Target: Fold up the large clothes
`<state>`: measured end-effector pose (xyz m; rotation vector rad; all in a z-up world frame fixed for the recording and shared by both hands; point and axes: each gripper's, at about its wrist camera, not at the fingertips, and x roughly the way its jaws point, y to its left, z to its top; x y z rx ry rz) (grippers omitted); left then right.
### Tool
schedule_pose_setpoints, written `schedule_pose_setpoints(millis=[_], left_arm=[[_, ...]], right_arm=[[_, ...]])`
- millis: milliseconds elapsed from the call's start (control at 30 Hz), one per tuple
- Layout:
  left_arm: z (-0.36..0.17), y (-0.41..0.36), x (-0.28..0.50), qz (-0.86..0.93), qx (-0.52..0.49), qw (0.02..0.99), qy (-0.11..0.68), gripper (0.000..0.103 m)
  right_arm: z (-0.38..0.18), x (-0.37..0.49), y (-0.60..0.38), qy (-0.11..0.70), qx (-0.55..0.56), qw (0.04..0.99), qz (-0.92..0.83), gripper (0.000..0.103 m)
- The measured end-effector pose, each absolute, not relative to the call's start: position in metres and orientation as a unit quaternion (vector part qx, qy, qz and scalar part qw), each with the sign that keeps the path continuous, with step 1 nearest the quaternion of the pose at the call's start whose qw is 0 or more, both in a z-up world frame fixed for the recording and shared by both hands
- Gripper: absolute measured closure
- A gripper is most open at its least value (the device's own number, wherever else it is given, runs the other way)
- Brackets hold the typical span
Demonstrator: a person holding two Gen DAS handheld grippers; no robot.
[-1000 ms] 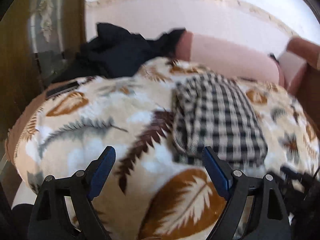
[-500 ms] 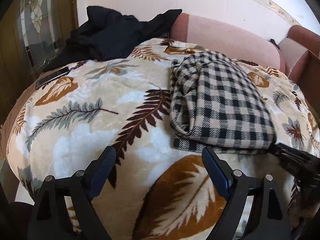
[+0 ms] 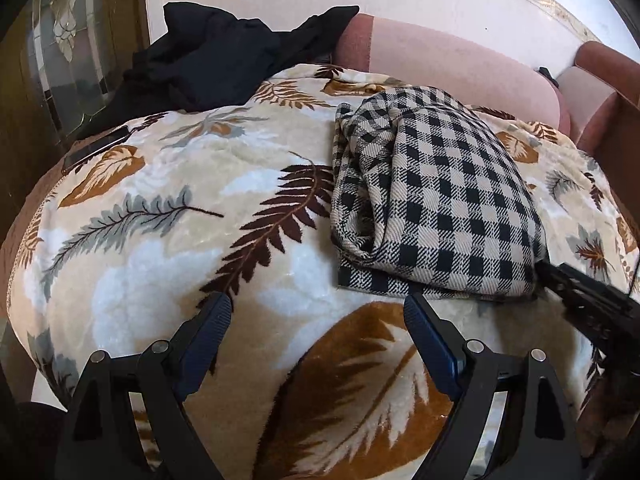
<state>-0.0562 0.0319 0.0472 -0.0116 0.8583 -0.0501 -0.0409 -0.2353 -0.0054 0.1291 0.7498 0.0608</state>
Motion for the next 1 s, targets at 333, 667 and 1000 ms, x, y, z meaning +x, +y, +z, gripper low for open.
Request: schedule_pose_setpoints(millis=[333, 667, 1000], left_arm=[[0.044, 0.013, -0.066, -0.036, 0.03, 0.914, 0.402, 0.016], [0.045, 0.009, -0.084, -0.04, 0.027, 0.913, 0.406, 0.016], [0.043, 0.006, -0.106, -0.054, 0.022, 0.906, 0.419, 0.016]], right_arm=[[-0.007, -0.07, -0.246, 0.362, 0.04, 0.93, -0.046, 0.049], [-0.014, -0.09, -0.241, 0.377, 0.026, 0.925, -0.046, 0.041], [-0.015, -0.105, -0.229, 0.382, 0.014, 0.923, -0.041, 0.039]])
